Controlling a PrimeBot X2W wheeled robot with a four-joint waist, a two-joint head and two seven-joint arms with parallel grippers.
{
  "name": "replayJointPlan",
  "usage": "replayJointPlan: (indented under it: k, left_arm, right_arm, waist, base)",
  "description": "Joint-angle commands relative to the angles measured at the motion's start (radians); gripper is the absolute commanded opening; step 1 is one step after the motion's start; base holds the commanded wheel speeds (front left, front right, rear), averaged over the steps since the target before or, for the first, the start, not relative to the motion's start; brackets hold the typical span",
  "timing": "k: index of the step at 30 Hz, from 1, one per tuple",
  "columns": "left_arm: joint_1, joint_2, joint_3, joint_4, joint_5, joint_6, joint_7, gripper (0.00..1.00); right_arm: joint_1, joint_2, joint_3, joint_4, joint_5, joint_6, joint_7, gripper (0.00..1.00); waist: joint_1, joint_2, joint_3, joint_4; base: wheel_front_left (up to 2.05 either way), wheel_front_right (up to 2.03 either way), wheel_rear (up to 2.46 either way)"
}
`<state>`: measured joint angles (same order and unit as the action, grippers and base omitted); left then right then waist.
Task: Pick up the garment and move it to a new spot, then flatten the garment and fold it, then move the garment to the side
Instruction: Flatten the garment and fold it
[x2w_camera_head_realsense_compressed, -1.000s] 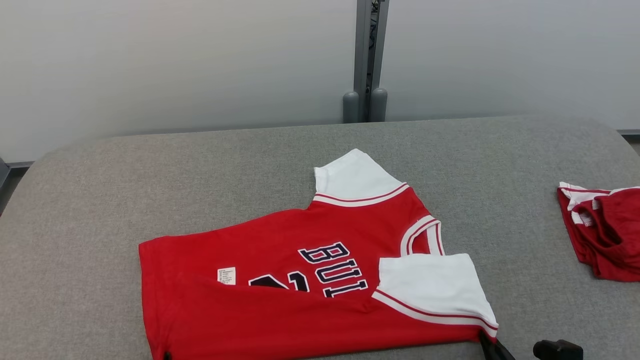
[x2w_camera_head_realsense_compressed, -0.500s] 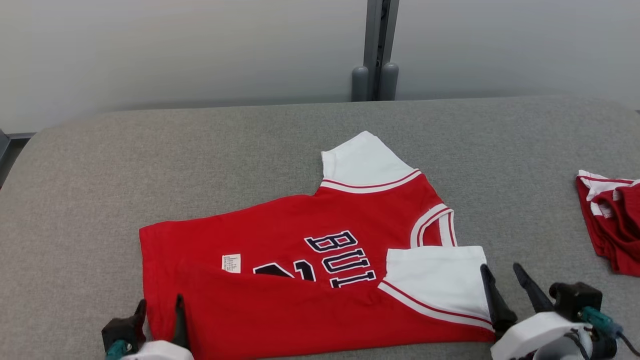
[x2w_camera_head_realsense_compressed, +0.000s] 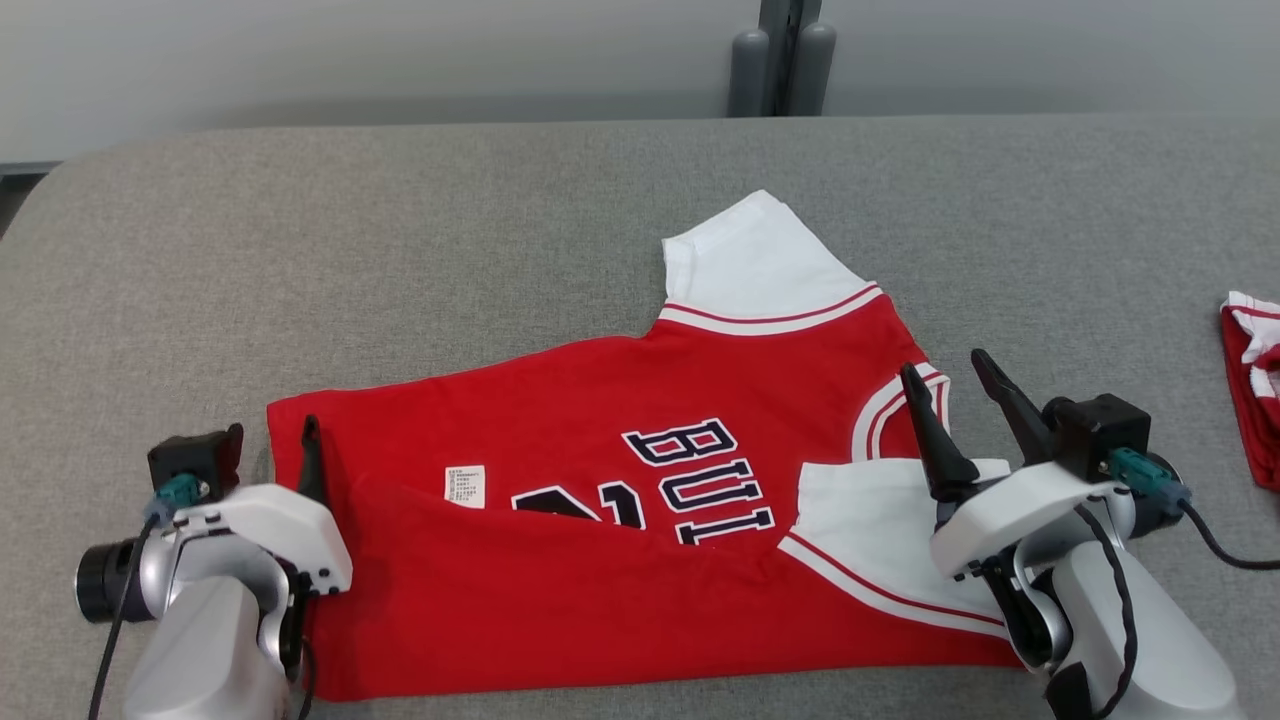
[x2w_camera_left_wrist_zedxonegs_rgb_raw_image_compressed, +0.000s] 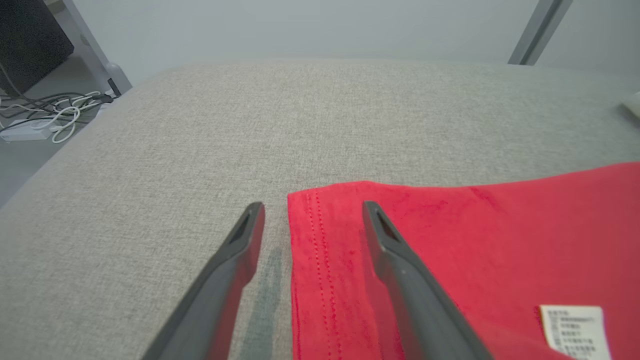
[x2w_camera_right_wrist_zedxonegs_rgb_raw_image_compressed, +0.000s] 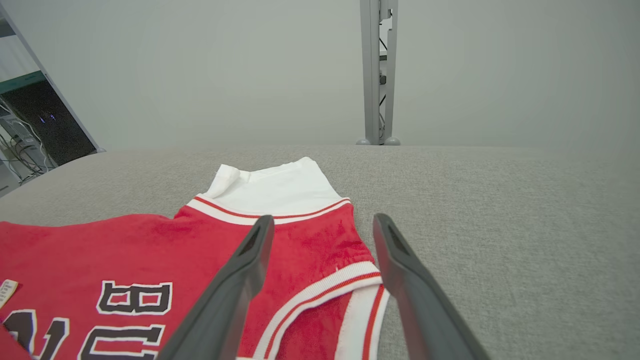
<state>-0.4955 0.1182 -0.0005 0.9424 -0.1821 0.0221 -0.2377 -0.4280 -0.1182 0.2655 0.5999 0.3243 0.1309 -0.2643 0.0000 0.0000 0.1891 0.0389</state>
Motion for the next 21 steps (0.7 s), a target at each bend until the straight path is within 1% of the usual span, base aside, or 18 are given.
replayJointPlan:
  k: [1,5,6,9,12,13,14,15,18,21]
  left_arm:
    - [-0.038,0.007,-0.002,0.02,-0.002,-0.011,0.007,1.0]
    - [-0.118,0.016,-0.016,0.083,-0.002,-0.03,0.042,1.0]
    - [-0.136,0.018,-0.016,0.098,-0.005,-0.029,0.051,1.0]
    - [-0.172,0.017,-0.022,0.146,-0.014,-0.04,0.086,1.0]
    - [-0.2,0.013,-0.029,0.18,-0.015,-0.046,0.099,1.0]
    - [-0.205,0.011,-0.035,0.189,-0.011,-0.047,0.098,0.73]
    - [-0.208,0.006,-0.042,0.198,-0.006,-0.052,0.097,0.21]
    - [-0.21,0.001,-0.046,0.205,-0.008,-0.054,0.095,0.0]
    - [-0.22,-0.005,-0.055,0.218,-0.005,-0.057,0.088,0.0]
    - [-0.234,-0.017,-0.071,0.221,0.0,-0.059,0.06,0.0]
  right_arm:
    - [-0.023,-0.004,0.009,0.01,-0.001,0.0,0.0,1.0]
    - [-0.07,-0.005,0.038,0.027,0.009,0.0,0.0,1.0]
    - [-0.079,-0.006,0.044,0.03,0.01,0.0,0.0,1.0]
    - [-0.104,-0.007,0.059,0.038,0.015,0.0,0.0,1.0]
    - [-0.129,-0.01,0.072,0.046,0.02,0.0,0.0,1.0]
    - [-0.138,-0.013,0.076,0.048,0.02,0.0,0.0,1.0]
    - [-0.148,-0.015,0.078,0.052,0.023,0.0,0.0,1.0]
    - [-0.161,-0.018,0.08,0.057,0.028,0.0,0.0,1.0]
    - [-0.194,-0.029,0.087,0.076,0.03,0.0,0.0,1.0]
    - [-0.253,-0.047,0.104,0.114,0.032,0.0,0.028,1.0]
  waist:
    - [0.0,0.0,0.023,0.003]
    - [0.0,0.0,0.056,0.005]
    - [0.0,0.0,0.064,0.006]
    - [0.0,0.0,0.084,0.007]
    - [0.0,0.0,0.103,0.008]
    - [0.0,0.0,0.108,0.01]
    - [0.0,0.0,0.113,0.012]
    - [0.0,0.0,0.117,0.016]
    - [0.0,0.0,0.125,0.024]
    - [0.0,0.0,0.137,0.045]
  base:
    - [0.0,0.0,0.0]
    - [0.0,0.0,0.0]
    - [0.0,0.0,0.0]
    - [0.0,0.0,0.0]
    - [0.0,0.0,0.0]
    - [0.0,0.0,0.0]
    - [0.0,0.0,0.0]
    - [0.0,0.0,0.0]
    - [0.0,0.0,0.0]
    - [0.0,0.0,0.0]
